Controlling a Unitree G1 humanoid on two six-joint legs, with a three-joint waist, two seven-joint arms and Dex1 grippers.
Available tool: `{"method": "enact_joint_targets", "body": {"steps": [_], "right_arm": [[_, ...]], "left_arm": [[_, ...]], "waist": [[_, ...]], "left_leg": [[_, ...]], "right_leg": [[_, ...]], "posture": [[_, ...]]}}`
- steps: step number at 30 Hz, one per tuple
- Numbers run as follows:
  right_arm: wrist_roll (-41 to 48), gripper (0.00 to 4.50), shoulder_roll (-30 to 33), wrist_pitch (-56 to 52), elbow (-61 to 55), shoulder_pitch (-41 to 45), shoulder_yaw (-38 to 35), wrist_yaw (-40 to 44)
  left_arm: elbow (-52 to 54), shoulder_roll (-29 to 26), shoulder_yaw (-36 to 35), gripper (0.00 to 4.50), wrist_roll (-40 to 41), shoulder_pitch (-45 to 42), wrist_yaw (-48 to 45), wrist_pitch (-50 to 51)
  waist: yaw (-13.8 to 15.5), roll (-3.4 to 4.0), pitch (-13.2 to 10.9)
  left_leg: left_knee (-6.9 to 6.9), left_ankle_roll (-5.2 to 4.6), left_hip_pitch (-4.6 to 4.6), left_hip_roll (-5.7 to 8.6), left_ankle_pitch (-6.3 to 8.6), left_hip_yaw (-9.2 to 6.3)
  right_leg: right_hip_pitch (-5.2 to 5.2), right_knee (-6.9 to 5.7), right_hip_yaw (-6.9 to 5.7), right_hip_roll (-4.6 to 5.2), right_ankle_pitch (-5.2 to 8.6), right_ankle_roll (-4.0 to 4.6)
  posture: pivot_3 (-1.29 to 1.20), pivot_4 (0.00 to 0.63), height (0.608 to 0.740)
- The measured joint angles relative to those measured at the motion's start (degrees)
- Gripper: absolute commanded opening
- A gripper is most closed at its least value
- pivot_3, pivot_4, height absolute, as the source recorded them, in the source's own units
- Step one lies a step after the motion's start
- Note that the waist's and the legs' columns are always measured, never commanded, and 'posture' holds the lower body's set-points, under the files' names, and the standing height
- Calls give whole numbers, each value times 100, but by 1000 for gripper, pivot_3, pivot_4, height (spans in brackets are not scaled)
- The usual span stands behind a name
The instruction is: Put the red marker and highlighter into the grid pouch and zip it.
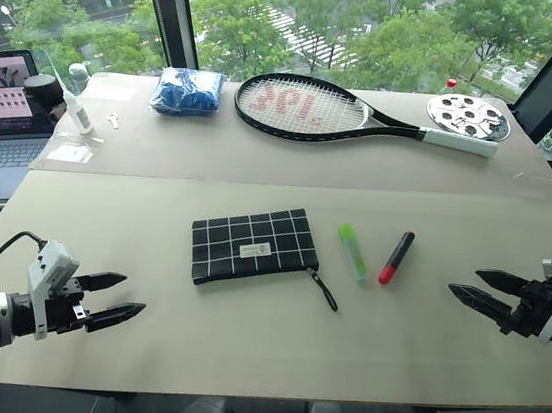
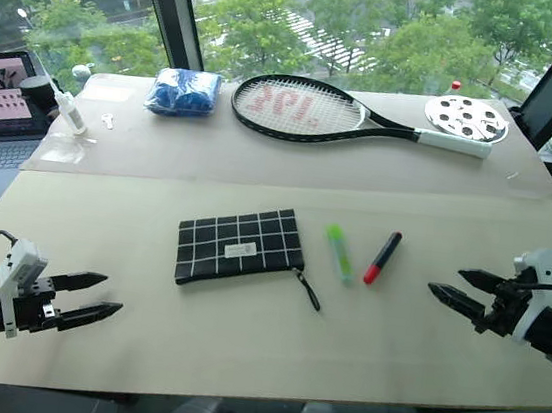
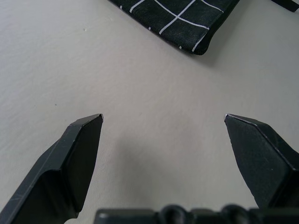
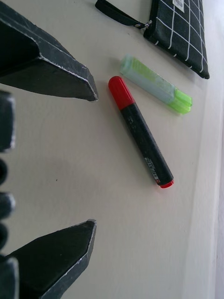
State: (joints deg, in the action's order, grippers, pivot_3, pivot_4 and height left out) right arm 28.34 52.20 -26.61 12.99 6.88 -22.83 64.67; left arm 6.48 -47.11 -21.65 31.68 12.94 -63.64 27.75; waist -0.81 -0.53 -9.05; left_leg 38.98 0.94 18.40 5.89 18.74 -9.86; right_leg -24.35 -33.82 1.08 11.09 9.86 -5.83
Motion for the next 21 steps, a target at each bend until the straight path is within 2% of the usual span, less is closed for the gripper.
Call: {"method": "enact_joint_targets", "body": {"steps": [6, 9, 13, 14, 15, 18, 19, 20, 21], "right_arm": [[-85, 4473, -205, 3, 5, 212, 240, -212], [-91, 3780, -400, -35, 47, 562, 344, -402], [137, 2292, -424, -345, -185, 818, 407, -342], [234, 2090, -431, -448, -303, 836, 438, -306], [302, 1701, -456, -570, -425, 878, 476, -266], [545, 743, -635, -900, -1006, 1104, 846, -176], [591, 238, -734, -975, -1189, 1161, 1030, -155], [624, 27, -850, -1031, -1350, 1213, 1227, -138], [626, 27, -961, -1065, -1453, 1267, 1414, -135]], "left_arm": [[190, -77, 7, 4500, -5, -206, 158, 247], [148, -86, 190, 4500, -389, -492, 386, -75], [136, -92, 638, 4500, -1044, -458, 410, -848], [138, -101, 707, 4500, -1163, -436, 403, -991], [142, -115, 752, 4500, -1260, -420, 393, -1122], [145, -383, 980, 4500, -1710, -430, 380, -1609], [133, -479, 1053, 4500, -1870, -447, 385, -1791], [130, -528, 1115, 4500, -2007, -507, 381, -1950], [120, -550, 1173, 4500, -2099, -556, 381, -2075]], "waist": [[-3, -8, -5], [-3, -4, -5], [-1, -4, -5], [2, -4, -5], [2, -4, -5], [-20, -6, -6], [-21, -6, -6], [-17, -5, -6], [-13, -5, -6]], "left_leg": [[0, 1, 0, -7, 0, 1], [0, 6, -1, -8, -3, 5], [-1, 32, 3, -24, -1, 11], [-1, 36, 5, -36, 3, 14], [-1, 40, 7, -51, 6, 16], [-4, 48, 5, -78, 14, 25], [-7, 45, 2, -82, 16, 30], [-6, 42, 2, -83, 19, 32], [-6, 42, 2, -81, 19, 34]], "right_leg": [[0, 4, 0, -7, -2, 3], [-1, 7, 3, -7, -6, 8], [-2, 23, 3, -25, -8, 12], [-2, 22, 3, -37, -12, 17], [-2, 24, 3, -52, -15, 22], [-12, 27, 2, -76, -19, 29], [-13, 32, 2, -78, -19, 29], [-13, 45, 2, -78, -19, 30], [-13, 59, 2, -77, -21, 32]], "posture": [[0, 150, 740], [0, 150, 740], [0, 150, 740], [0, 150, 740], [0, 150, 740], [0, 150, 740], [0, 150, 740], [0, 150, 740], [0, 150, 740]]}}
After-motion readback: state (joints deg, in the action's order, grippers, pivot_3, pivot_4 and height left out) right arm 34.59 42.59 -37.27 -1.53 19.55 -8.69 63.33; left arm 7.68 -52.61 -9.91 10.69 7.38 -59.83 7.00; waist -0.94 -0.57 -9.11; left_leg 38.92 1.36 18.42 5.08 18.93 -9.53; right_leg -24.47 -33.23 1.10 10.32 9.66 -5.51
